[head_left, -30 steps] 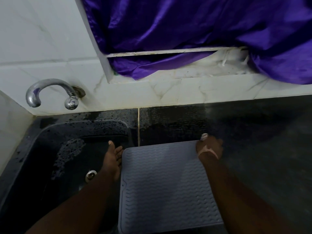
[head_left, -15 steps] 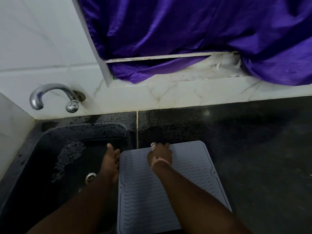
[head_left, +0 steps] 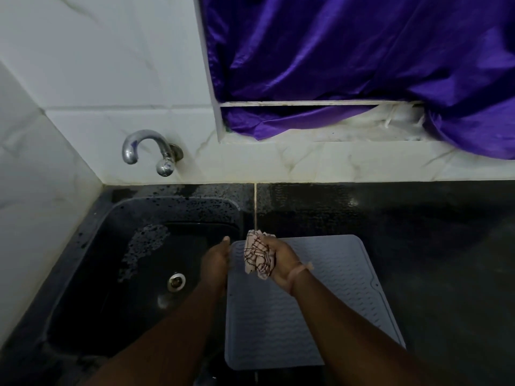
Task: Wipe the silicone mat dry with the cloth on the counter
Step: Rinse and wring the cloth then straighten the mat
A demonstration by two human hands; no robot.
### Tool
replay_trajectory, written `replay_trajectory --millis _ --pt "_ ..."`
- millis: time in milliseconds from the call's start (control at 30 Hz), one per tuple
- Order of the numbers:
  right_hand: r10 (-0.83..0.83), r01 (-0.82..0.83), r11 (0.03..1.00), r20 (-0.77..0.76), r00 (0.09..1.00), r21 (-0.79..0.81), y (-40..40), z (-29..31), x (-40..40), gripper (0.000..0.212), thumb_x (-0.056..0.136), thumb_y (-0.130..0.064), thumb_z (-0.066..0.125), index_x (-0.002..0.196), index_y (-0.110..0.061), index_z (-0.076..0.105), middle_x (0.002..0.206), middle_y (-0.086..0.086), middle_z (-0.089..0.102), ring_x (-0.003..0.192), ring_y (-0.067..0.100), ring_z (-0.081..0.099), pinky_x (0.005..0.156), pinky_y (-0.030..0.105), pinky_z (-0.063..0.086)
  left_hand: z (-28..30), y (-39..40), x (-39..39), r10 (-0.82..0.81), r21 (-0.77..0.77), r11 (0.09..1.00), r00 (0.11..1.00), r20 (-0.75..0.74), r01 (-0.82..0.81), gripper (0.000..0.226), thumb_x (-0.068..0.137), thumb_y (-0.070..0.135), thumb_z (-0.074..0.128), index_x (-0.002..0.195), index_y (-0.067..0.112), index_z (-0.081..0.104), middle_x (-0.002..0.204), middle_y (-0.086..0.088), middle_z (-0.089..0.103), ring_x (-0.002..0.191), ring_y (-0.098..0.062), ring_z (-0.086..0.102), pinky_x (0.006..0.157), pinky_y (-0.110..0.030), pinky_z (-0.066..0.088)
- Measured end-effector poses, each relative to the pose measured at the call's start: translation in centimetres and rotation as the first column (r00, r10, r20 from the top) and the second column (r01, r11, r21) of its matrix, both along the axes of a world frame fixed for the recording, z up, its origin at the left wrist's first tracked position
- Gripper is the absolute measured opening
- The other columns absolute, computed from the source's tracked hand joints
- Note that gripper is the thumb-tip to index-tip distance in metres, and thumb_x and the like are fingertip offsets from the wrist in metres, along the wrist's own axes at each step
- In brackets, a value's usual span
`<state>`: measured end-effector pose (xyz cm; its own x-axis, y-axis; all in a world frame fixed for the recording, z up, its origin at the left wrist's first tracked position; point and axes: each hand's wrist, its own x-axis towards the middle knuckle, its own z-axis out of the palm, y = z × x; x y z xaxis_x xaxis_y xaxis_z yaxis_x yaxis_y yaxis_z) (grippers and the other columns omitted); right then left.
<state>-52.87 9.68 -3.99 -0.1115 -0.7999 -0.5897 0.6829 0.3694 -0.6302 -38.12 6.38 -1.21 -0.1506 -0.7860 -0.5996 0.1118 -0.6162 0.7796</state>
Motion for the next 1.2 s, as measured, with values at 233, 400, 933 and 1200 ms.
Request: replay_trajectory --millis 233,400,933,1200 --pt "-0.079 0.042 0.972 -0.151 0.985 -0.233 1.5 2.8 2.0 0.018 0.093 -0.004 0.053 0.098 -0.002 0.069 0.114 0.026 0.068 0.111 0.043 0.062 0.102 0.052 0.048 1.6 1.7 0.2 -0.101 0.125 0.98 0.935 -0.34 0.152 0.055 0.098 0.044 0.056 0.133 0.001 0.06 0.126 -0.019 0.067 0.12 -0.03 0.064 0.099 -0.043 0.054" --pt "-0.104 0.201 0.907 0.265 0.959 -0.371 3.2 4.2 0.6 0.015 0.087 -0.017 0.043 0.081 -0.007 0.053 0.133 0.028 0.059 0.127 0.044 0.054 0.11 0.061 0.037 1.7 1.9 2.2 -0.014 0.139 0.985 0.852 -0.523 0.102 0.046 0.098 0.021 0.057 0.138 -0.002 0.054 0.131 -0.022 0.063 0.122 -0.033 0.061 0.106 -0.046 0.046" --pt "0.118 -0.101 0.974 0.075 0.99 -0.201 5.8 2.8 0.5 0.068 0.088 -0.065 0.055 0.116 -0.004 0.068 0.126 0.019 0.065 0.117 0.035 0.062 0.103 0.05 0.048 6.5 -1.6 2.5 -0.419 -0.457 0.824 0.903 -0.091 0.336 0.033 0.073 0.001 0.067 0.105 0.008 0.069 0.104 -0.022 0.072 0.09 -0.034 0.069 0.078 -0.04 0.057" --pt "0.355 -0.463 0.865 -0.413 0.839 -0.196 5.1 5.7 0.9 0.044 0.076 -0.038 0.083 0.112 -0.015 0.074 0.117 0.013 0.072 0.11 0.028 0.069 0.095 0.039 0.055 8.5 -1.4 2.6 -0.413 -0.415 0.867 0.865 -0.285 0.277 0.048 0.08 -0.01 0.069 0.127 -0.002 0.057 0.123 -0.025 0.065 0.109 -0.041 0.065 0.092 -0.048 0.056"
